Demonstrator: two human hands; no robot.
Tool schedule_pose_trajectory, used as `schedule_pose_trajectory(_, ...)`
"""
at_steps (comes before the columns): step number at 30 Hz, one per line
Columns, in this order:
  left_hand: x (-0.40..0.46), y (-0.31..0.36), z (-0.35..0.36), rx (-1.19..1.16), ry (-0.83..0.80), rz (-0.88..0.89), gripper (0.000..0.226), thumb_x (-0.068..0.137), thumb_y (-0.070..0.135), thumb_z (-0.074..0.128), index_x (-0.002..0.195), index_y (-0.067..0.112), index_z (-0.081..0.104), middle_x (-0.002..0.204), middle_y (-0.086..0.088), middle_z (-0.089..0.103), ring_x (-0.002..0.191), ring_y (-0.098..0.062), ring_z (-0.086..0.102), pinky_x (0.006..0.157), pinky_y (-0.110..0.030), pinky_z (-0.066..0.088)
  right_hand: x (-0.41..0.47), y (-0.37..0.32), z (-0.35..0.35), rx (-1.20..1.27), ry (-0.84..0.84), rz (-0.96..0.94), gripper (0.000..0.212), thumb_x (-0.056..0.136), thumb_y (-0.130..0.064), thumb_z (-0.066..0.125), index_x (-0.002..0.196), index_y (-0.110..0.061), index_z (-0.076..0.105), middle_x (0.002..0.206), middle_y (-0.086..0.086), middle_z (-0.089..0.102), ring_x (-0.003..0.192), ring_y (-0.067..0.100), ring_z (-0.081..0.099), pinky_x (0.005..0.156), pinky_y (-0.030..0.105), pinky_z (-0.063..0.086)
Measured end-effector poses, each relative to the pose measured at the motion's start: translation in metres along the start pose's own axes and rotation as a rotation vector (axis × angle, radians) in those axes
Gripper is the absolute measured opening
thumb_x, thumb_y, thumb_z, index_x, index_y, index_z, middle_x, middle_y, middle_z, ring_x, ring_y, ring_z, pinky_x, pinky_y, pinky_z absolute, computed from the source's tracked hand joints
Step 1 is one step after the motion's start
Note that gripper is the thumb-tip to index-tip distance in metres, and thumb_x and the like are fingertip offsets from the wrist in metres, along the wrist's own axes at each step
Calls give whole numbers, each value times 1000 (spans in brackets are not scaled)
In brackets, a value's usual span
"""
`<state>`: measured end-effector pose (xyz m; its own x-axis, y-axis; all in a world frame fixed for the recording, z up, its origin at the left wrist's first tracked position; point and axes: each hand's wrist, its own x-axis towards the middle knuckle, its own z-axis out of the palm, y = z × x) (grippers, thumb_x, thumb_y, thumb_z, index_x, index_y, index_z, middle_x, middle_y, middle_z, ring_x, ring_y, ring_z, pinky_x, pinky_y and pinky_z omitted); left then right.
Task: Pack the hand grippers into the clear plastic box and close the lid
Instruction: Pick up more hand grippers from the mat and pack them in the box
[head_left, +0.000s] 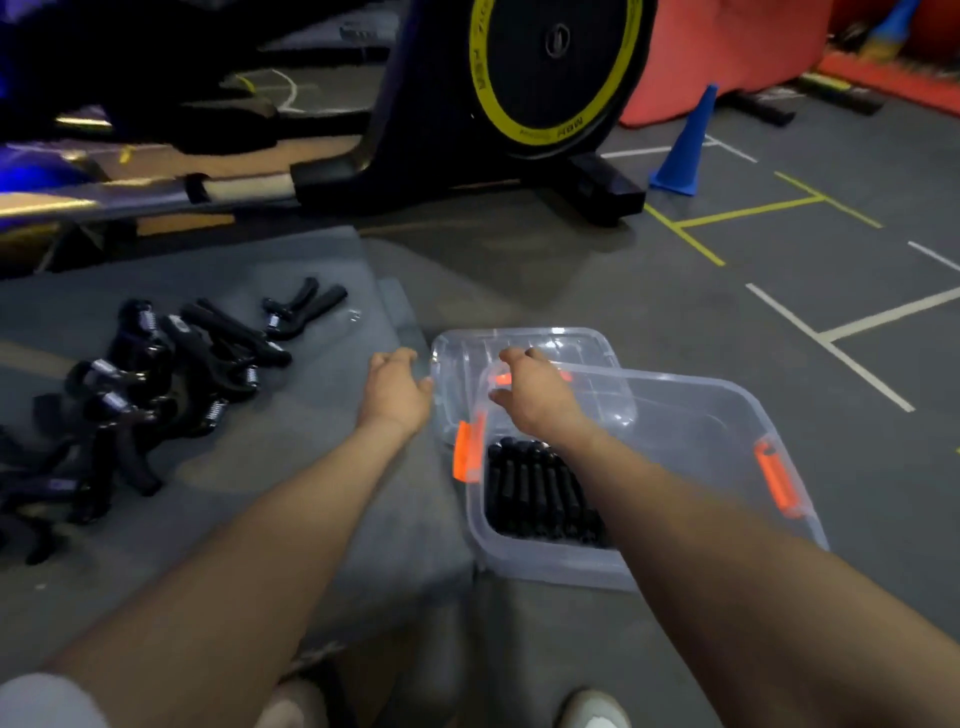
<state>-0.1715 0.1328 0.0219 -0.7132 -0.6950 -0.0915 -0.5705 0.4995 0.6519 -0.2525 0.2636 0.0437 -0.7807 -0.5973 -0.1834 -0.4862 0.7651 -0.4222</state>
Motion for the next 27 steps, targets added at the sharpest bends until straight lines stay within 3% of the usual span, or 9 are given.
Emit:
schedule_pose_trajectory(10,-38,-153,-153,69,177,-196,42,86,14,58,127,10,49,132,-14,44,120,-32,49,104,-38,40,9,-195,70,35,-170,-167,57,92,-23,58,139,-3,35,142,19,44,133,31,42,107,31,33)
schedule_pose_trajectory(15,-53,-239,-189,25,312,-389,39,88,17,56,126,9,50,128,-14,46,118,-31,50,99,-37,39,12,-270,142,87,-314,-248,46,90,-19,60,130,-1,48,131,20,55,124,31,51,101,30,38)
schedule_pose_trajectory(19,-44,-289,-196,-159,422,-558,29,90,24,55,109,2,54,114,-20,57,110,-34,54,94,-36,41,23,-305,193,96,-383,-237,36,91,-21,58,121,-1,56,127,17,60,123,30,54,99,30,42)
schedule_pose_trajectory(22,-30,-303,-193,-259,412,-649,23,92,31,52,84,9,49,101,-15,59,107,-31,56,84,-31,39,33,-315,227,109,-440,-190,35,92,-23,55,121,-3,58,129,15,60,123,30,53,100,30,42)
schedule_pose_trajectory(24,-19,-307,-190,-270,393,-686,33,92,37,50,74,9,46,102,-20,62,105,-31,57,82,-32,40,39,-319,244,140,-452,-163,38,91,-23,57,123,-3,58,129,16,60,122,29,55,100,30,43)
schedule_pose_trajectory(27,-1,-315,-188,-278,358,-732,51,86,49,55,71,1,54,112,-23,65,103,-33,60,75,-31,40,45,-325,258,209,-431,-110,38,90,-20,59,122,0,56,129,18,59,122,32,54,101,32,43)
